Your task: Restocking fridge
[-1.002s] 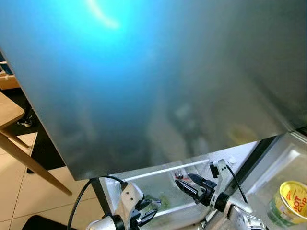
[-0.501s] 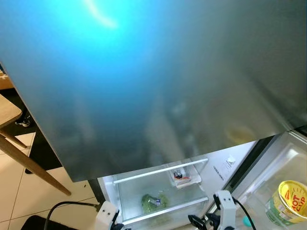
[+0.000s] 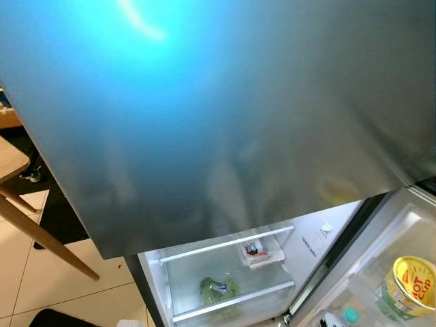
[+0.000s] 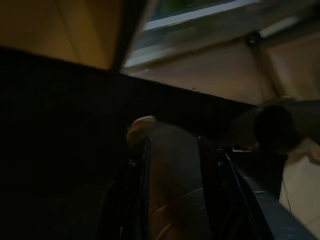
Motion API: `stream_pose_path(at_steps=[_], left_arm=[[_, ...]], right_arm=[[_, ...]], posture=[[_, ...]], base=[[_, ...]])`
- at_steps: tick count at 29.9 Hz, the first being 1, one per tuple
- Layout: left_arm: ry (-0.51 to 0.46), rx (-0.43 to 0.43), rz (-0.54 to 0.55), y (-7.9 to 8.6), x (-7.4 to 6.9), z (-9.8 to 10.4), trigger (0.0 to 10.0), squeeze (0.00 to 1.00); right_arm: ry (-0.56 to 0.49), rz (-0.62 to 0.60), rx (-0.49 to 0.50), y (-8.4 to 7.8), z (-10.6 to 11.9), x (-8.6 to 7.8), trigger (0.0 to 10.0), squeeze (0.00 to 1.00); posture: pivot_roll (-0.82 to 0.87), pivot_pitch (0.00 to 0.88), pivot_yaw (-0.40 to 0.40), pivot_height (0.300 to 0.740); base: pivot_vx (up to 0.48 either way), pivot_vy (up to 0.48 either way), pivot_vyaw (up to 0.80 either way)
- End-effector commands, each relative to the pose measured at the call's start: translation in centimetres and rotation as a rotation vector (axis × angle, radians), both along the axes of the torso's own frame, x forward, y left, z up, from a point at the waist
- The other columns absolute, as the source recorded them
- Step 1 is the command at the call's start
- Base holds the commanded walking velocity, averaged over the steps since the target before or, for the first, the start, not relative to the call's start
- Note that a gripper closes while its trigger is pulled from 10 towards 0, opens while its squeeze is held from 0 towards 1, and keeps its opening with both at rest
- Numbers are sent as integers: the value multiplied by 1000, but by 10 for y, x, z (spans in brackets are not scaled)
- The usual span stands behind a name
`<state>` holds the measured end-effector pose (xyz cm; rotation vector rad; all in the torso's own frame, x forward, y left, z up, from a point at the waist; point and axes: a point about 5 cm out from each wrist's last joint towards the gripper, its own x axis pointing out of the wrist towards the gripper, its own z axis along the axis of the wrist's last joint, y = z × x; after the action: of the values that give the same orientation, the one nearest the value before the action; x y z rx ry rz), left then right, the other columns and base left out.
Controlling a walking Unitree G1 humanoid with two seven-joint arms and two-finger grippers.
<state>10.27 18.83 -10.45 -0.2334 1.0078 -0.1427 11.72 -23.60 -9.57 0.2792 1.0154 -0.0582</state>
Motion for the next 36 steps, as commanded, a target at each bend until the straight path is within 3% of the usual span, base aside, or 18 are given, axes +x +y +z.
stream_pose_path(at_steps=[1, 6, 8, 19, 24, 26, 30, 33, 36], left_arm=[[98, 10, 44, -2, -23, -8, 10000, 0], [122, 45, 19, -3, -24, -9, 10000, 0], [114, 69, -3, -3, -16, -8, 10000, 0], [65, 129, 14, 5, 20, 0, 10000, 0], [80, 147, -29, 9, 16, 0, 10000, 0], [113, 148, 40, 15, 9, -2, 10000, 0], [144, 167, 40, 18, 3, -4, 10000, 0], [140, 167, 60, 18, 3, -4, 10000, 0], [108, 146, 64, 10, 13, -2, 10000, 0]], right_arm=[[36, -11, -20, 2, -3, -6, 10000, 0], [68, 47, -61, 2, -5, -8, 10000, 0], [83, 117, -91, 8, -5, -5, 10000, 0], [79, 218, -168, 17, -3, 15, 10000, 0], [91, 239, -163, 23, -5, 12, 10000, 0], [113, 235, -165, 21, -6, 6, 10000, 0], [126, 182, -187, 10, -6, 1, 10000, 0], [137, 166, -196, 6, -6, -2, 10000, 0], [149, 164, -212, -1, -5, -5, 10000, 0]], posture=[[-35, 21, 5, 740], [-37, 11, 5, 740], [-31, 0, 7, 740], [-16, 0, 13, 740], [-29, 0, 25, 740], [-44, 0, 41, 740], [-40, 0, 46, 740], [-46, 0, 56, 740], [-39, 0, 50, 740]], base=[[0, 0, 0], [0, 0, 0], [0, 0, 0], [0, 0, 0], [0, 0, 0], [0, 0, 0], [0, 0, 0], [0, 0, 0], [0, 0, 0]])
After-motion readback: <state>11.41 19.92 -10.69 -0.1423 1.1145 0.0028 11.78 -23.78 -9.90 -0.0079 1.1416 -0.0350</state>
